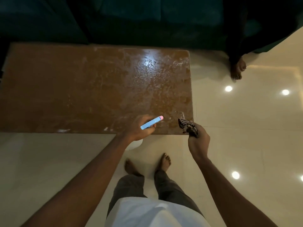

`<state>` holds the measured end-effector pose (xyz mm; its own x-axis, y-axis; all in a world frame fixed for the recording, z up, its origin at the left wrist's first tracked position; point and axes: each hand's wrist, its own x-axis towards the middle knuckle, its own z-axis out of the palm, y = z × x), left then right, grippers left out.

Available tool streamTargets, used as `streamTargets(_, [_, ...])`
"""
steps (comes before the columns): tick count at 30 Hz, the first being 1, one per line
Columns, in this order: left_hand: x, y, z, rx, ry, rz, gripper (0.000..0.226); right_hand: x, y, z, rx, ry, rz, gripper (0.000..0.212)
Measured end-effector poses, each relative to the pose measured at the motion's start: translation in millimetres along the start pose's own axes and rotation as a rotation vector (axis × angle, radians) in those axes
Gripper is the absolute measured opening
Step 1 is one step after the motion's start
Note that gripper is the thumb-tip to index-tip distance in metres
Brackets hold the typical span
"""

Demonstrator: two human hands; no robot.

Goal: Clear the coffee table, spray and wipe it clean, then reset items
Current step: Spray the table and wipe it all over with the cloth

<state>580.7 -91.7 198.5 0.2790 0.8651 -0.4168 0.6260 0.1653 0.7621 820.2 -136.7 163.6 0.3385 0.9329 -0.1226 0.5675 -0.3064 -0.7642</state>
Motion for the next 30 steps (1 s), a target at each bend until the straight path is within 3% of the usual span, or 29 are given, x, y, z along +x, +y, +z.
streamTargets(4, [14,0,26,0.009,-0.13,-0.042,0.011,13,22,-9,0.002,-0.03,0.031,0.052])
streamTargets(7, [25,-2,37,0.047,-0.131,-0.091,0.014,21,36,-8,0.022,-0.089,0.057,0.053])
streamTargets(13, [55,-16,52,0.093,-0.04,-0.148,0.017,43,60,-2,0.086,-0.104,0.134,0.047])
streamTargets(17, [74,-35,50,0.05,0.122,-0.19,0.011,67,71,8,0.084,0.0,0.125,0.053])
streamTargets(22, [98,-53,41,-0.032,0.31,-0.076,0.018,110,90,53,0.034,0.067,0.057,0.055])
streamTargets(25, [110,-58,38,-0.142,0.398,-0.013,0.005,128,108,95,-0.064,-0.13,-0.006,0.057])
streamTargets(27, [114,-52,38,-0.203,0.464,0.007,0.011,119,120,123,-0.272,-0.326,-0.145,0.061])
streamTargets(30, [119,-51,45,-0.284,0.554,0.056,0.017,81,140,147,-0.469,-0.471,-0.406,0.068])
